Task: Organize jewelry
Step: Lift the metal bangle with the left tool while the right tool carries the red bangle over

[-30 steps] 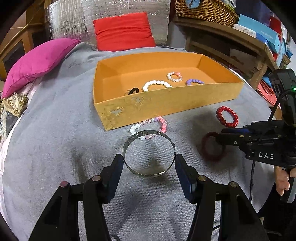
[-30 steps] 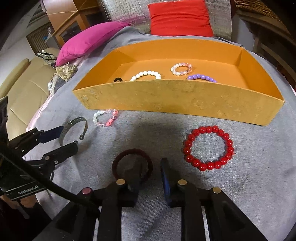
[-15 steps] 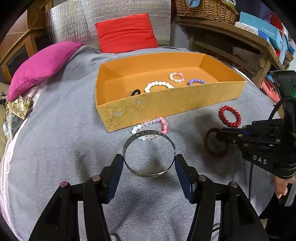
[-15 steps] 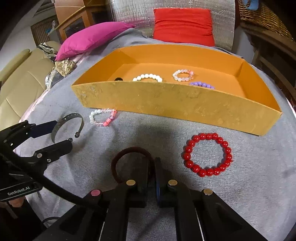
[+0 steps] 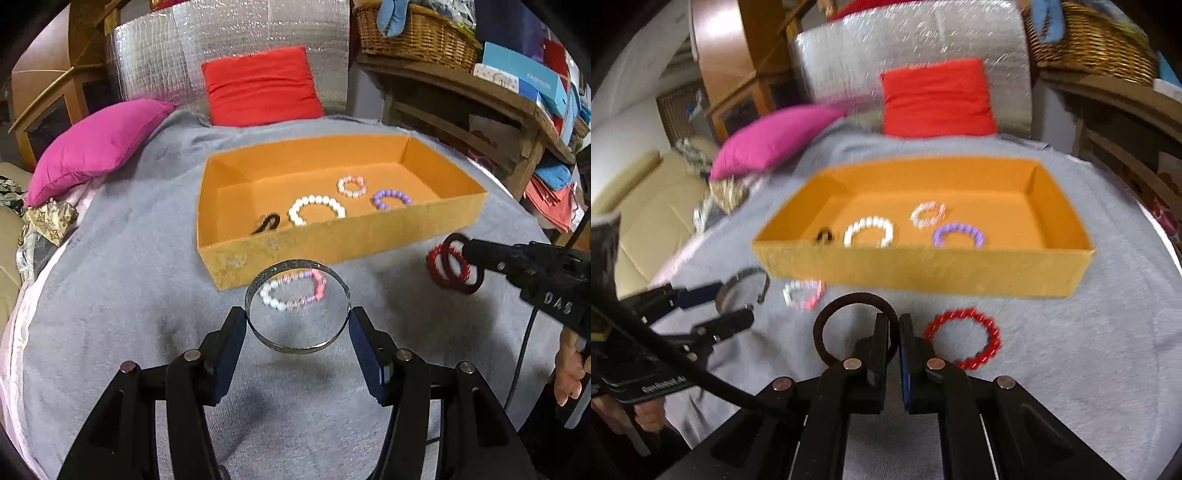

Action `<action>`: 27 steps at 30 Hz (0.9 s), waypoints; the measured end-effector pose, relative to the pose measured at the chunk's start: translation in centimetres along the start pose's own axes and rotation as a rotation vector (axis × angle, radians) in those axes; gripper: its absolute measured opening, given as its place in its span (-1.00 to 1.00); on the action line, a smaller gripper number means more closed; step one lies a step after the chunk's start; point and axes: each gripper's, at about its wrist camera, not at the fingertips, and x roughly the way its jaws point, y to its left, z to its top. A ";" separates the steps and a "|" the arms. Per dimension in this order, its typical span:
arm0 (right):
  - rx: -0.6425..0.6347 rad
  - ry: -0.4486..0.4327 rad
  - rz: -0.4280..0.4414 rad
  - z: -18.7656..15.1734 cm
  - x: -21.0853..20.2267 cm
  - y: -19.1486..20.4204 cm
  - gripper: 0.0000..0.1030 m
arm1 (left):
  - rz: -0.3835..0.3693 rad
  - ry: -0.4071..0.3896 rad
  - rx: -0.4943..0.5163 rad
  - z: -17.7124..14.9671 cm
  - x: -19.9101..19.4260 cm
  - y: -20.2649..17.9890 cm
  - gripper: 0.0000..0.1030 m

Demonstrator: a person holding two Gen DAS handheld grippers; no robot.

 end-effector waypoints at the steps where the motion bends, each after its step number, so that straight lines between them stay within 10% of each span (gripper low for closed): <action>1: 0.013 -0.027 0.000 0.3 -0.6 -0.3 -0.88 | 0.001 -0.007 -0.003 0.2 -0.2 -0.1 0.15; 27: 0.153 -0.243 -0.106 8.7 -3.9 -4.1 -0.88 | 0.106 -0.175 -0.044 10.4 -2.0 -3.0 0.15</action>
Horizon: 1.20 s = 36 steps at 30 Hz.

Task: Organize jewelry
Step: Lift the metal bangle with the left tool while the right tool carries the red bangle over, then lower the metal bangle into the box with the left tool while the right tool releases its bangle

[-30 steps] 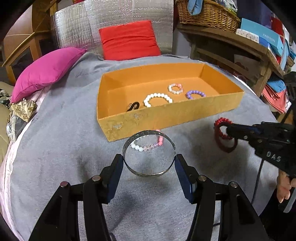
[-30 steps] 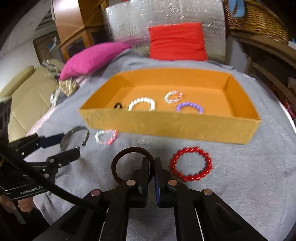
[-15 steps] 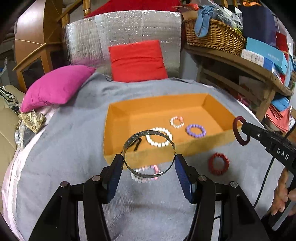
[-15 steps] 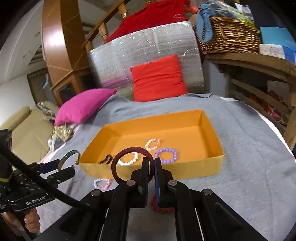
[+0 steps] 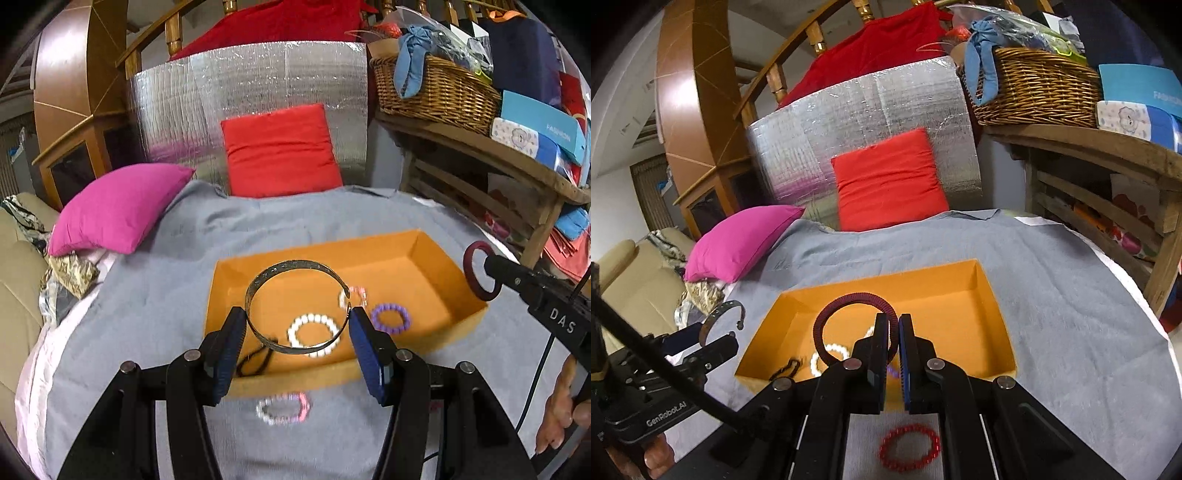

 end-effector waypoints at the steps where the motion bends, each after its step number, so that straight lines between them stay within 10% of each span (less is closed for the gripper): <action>1: 0.007 0.003 -0.002 0.5 0.4 -0.1 -0.88 | 0.001 -0.004 -0.003 0.4 0.2 0.0 0.15; 36: 0.182 0.265 -0.167 2.9 14.9 -6.6 -0.88 | -0.005 0.246 0.051 3.0 16.4 -4.3 0.15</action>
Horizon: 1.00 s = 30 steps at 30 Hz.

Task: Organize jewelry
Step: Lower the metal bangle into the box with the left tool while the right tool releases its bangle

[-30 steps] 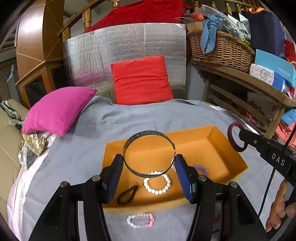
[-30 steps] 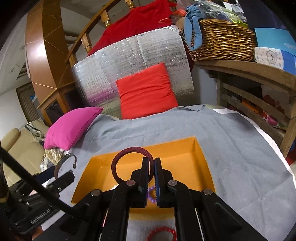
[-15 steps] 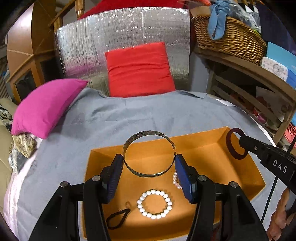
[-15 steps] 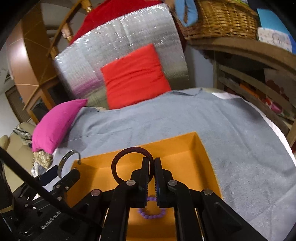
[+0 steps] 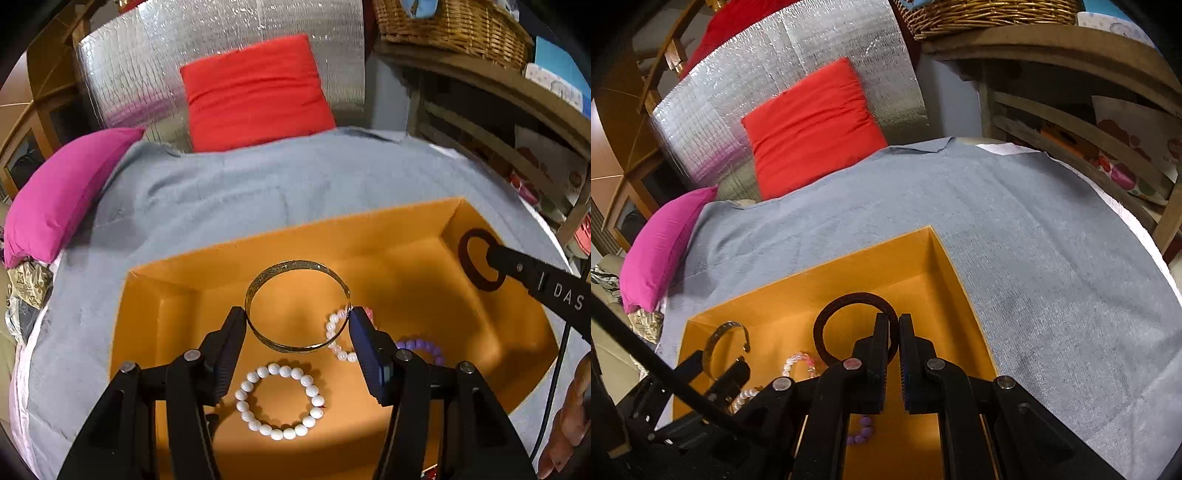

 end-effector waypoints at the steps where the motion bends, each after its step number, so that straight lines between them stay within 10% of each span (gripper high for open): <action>1: 0.001 0.004 -0.003 -0.1 0.1 0.0 -0.88 | -0.004 0.011 0.000 -0.1 0.2 -0.1 0.15; 30: 0.060 0.073 -0.052 -0.8 2.3 -1.3 -0.84 | -0.022 0.116 -0.067 -0.2 2.6 0.7 0.16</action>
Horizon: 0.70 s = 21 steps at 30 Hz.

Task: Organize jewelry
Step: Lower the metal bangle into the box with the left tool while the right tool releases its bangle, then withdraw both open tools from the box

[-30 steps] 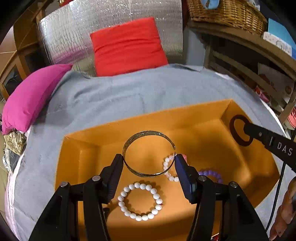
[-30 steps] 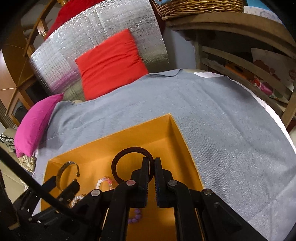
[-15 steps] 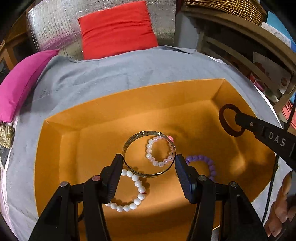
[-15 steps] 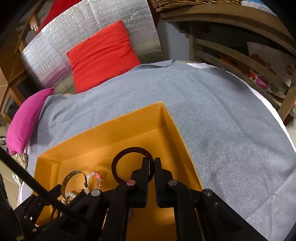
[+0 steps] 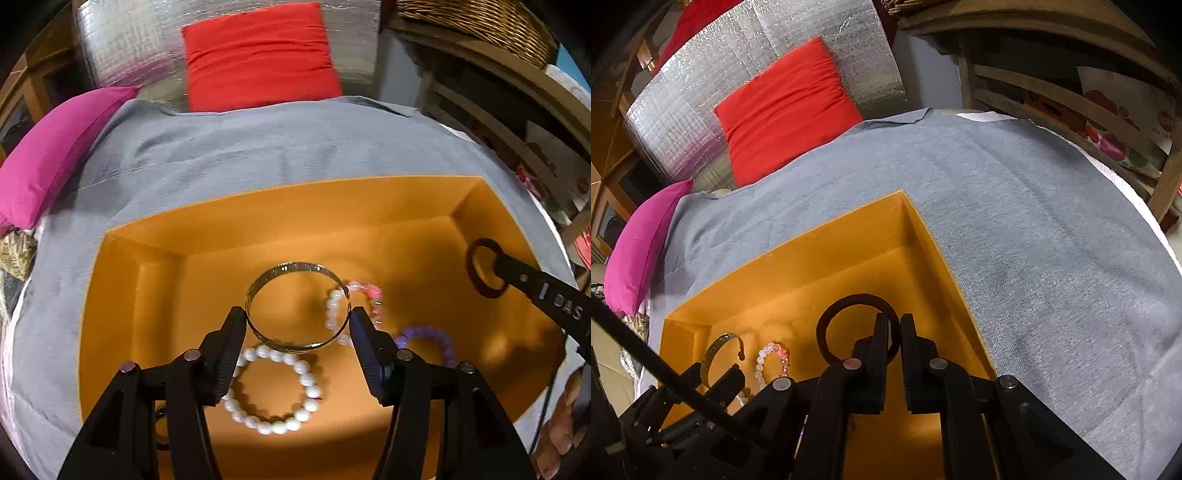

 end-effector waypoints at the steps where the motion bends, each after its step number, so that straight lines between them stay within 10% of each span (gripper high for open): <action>1: 0.003 0.003 -0.002 0.0 0.1 0.0 -0.84 | 0.011 0.003 -0.001 0.0 0.1 0.1 0.16; 21: -0.022 -0.061 0.069 -1.8 -5.3 0.1 -0.56 | 0.031 -0.042 -0.166 -2.1 -4.5 6.0 0.19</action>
